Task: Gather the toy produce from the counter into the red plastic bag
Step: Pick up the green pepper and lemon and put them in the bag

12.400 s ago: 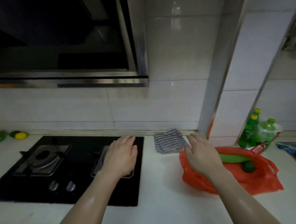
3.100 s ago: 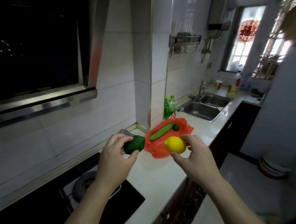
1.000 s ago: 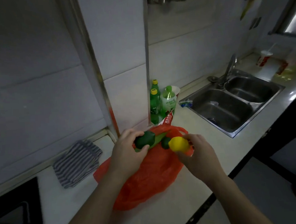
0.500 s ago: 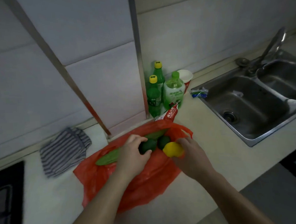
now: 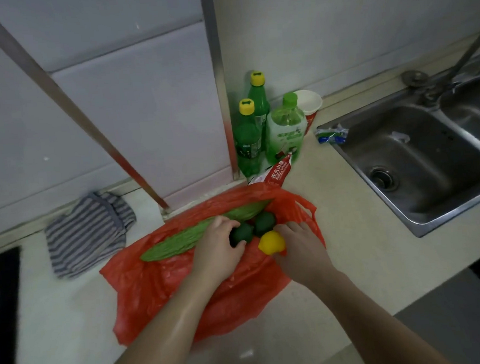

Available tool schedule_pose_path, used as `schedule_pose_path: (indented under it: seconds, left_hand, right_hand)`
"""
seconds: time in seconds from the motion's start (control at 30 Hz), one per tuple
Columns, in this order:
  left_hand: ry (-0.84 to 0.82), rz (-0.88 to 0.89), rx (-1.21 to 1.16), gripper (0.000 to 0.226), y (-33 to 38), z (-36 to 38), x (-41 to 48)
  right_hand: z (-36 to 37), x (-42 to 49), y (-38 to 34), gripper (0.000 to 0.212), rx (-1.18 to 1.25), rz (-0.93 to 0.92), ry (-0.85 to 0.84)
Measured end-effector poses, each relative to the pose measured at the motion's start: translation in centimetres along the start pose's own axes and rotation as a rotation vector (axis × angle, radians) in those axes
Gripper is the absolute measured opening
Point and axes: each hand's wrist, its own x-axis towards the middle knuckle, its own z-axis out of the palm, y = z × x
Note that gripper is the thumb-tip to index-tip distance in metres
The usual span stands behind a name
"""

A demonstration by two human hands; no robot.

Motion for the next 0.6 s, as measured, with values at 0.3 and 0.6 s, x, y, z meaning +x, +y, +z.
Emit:
schedule_pose_path:
  seconds: [0.3,0.6]
  left_hand:
    - [0.004,-0.006,0.081,0.04,-0.6,1.3,0.7]
    - [0.012,-0.013,0.154,0.041,-0.8,2.1,0.6]
  right_hand:
    - [1.2,1.0,1.0,0.05,0.003,-0.002,-0.026]
    - [1.7,1.0,1.6,0.046,0.031,-0.008,-0.029]
